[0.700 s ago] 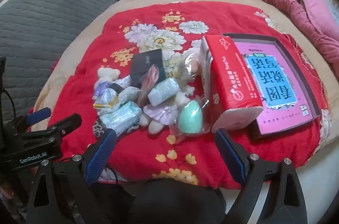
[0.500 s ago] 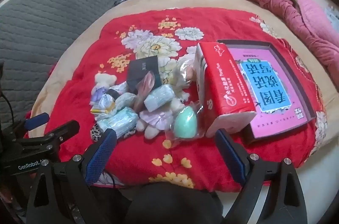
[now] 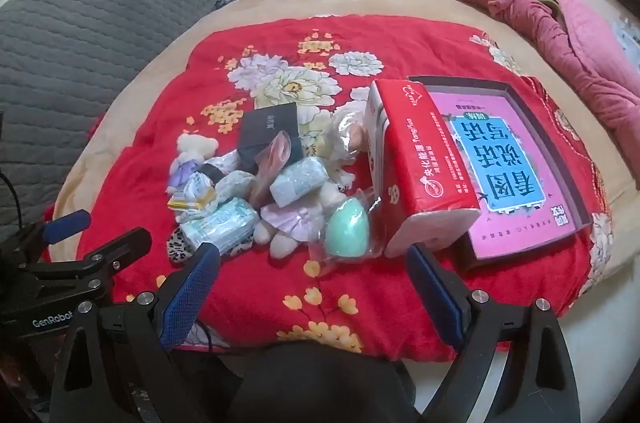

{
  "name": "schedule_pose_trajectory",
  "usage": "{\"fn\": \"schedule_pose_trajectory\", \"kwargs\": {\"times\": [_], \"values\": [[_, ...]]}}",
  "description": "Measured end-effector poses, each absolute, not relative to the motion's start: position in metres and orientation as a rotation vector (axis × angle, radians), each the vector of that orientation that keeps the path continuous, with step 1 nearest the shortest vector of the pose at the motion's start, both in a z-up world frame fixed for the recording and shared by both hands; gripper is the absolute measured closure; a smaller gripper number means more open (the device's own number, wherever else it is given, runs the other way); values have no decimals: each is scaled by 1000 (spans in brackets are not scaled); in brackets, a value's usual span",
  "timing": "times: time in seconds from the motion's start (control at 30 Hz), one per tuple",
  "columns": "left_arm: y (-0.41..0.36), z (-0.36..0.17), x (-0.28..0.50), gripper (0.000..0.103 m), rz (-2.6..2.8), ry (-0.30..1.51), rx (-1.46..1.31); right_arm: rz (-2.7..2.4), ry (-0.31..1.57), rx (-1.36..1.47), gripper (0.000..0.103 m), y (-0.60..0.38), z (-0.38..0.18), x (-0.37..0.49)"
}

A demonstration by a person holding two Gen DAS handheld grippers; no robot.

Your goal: Organize soft objects

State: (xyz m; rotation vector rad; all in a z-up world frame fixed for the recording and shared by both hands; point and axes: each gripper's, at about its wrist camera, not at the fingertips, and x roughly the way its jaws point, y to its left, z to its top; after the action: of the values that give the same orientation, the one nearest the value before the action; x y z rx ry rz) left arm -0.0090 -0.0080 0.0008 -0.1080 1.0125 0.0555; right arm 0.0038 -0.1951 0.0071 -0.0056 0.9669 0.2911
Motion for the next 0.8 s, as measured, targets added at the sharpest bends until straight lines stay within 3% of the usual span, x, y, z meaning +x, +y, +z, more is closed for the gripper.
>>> {"fn": "schedule_pose_trajectory", "kwargs": {"times": [0.8], "values": [[-9,2,-11,2,54,1010,-100,286,960,-19,9,-196,9,2]]}}
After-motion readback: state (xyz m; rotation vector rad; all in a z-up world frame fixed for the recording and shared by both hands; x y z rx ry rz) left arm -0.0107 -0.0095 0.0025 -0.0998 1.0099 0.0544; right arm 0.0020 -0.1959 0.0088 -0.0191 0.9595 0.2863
